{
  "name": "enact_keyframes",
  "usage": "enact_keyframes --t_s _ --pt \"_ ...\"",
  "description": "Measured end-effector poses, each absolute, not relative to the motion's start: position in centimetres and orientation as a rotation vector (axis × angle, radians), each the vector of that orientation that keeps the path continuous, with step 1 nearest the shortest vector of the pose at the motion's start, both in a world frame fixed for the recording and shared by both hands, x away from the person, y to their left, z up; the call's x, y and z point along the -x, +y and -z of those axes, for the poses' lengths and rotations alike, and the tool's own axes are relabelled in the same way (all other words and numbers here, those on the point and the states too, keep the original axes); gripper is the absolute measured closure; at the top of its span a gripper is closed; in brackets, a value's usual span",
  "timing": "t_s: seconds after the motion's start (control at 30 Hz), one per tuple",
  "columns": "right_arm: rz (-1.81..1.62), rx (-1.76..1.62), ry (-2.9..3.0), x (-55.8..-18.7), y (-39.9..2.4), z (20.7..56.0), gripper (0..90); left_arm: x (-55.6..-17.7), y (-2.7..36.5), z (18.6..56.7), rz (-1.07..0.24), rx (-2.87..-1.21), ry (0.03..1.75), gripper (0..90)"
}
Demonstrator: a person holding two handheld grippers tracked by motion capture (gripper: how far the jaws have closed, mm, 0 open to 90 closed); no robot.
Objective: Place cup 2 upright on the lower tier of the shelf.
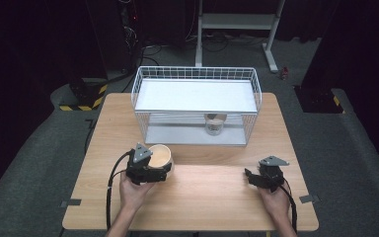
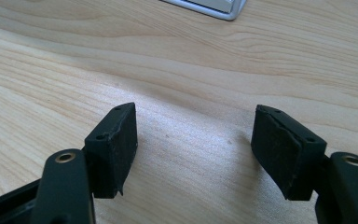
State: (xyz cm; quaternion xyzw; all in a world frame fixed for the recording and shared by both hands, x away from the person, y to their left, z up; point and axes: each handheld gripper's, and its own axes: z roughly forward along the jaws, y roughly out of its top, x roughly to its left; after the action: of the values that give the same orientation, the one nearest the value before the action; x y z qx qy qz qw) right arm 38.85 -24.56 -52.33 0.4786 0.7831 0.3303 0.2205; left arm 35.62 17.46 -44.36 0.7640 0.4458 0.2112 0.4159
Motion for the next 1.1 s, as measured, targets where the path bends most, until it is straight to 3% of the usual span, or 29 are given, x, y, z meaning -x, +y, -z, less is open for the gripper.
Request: enact_keyframes --t_s 1.1 --pt "-0.914 -1.323 2.166 -38.9 -24.6 52.3 31.4 -40.1 16.0 44.0 -0.547 -1.936 1.14 9.7"
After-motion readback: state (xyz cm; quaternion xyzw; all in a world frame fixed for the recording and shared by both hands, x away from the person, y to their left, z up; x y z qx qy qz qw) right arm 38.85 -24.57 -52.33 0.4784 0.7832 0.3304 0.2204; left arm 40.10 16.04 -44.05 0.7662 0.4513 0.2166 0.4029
